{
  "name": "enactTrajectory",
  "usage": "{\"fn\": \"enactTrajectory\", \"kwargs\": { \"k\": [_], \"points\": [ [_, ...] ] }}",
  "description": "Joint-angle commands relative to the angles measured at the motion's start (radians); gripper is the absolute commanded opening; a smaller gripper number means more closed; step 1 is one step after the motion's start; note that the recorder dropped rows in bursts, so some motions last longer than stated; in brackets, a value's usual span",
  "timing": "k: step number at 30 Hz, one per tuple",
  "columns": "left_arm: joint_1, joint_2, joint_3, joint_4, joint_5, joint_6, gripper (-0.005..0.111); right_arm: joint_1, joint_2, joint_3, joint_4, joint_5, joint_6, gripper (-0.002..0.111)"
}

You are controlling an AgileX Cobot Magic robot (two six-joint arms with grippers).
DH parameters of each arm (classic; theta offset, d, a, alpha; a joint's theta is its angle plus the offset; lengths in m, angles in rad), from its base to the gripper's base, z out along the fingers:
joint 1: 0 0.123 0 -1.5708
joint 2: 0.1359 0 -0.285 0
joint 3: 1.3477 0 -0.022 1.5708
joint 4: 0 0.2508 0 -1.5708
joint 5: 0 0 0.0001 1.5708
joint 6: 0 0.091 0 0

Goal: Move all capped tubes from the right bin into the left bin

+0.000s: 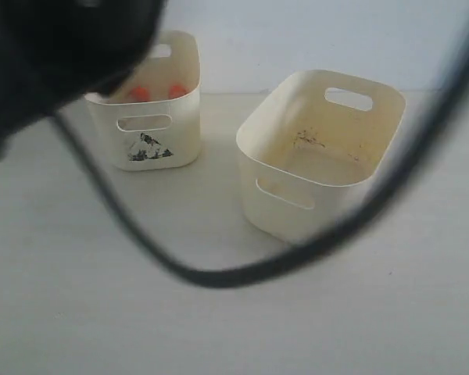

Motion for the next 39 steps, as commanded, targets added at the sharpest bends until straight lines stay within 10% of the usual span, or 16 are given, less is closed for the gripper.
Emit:
{"fn": "enactTrajectory", "kwargs": {
  "k": [1, 17, 27, 30, 34, 39],
  "points": [
    [-0.001, 0.0, -0.004, -0.004, -0.009, -0.013, 0.004, -0.057, -0.206, 0.232, -0.16, 0.011, 0.196, 0.0],
    [-0.001, 0.0, -0.004, -0.004, -0.009, -0.013, 0.004, -0.162, -0.522, 0.394, -0.215, -0.154, 0.22, 0.0],
    [-0.001, 0.0, -0.004, -0.004, -0.009, -0.013, 0.004, -0.879, -0.879, 1.279, 0.097, -1.512, 0.333, 0.0],
    [-0.001, 0.0, -0.004, -0.004, -0.009, -0.013, 0.004, -1.046, -1.06, 1.557, 0.097, -1.672, 0.34, 0.0],
    [-0.001, 0.0, -0.004, -0.004, -0.009, -0.013, 0.004, -1.188, -1.345, 1.786, 0.099, -1.654, 0.349, 0.0],
    [-0.001, 0.0, -0.004, -0.004, -0.009, -0.013, 0.004, -1.219, -1.592, 1.78, 0.081, -1.142, 0.5, 0.0]
  ]
}}
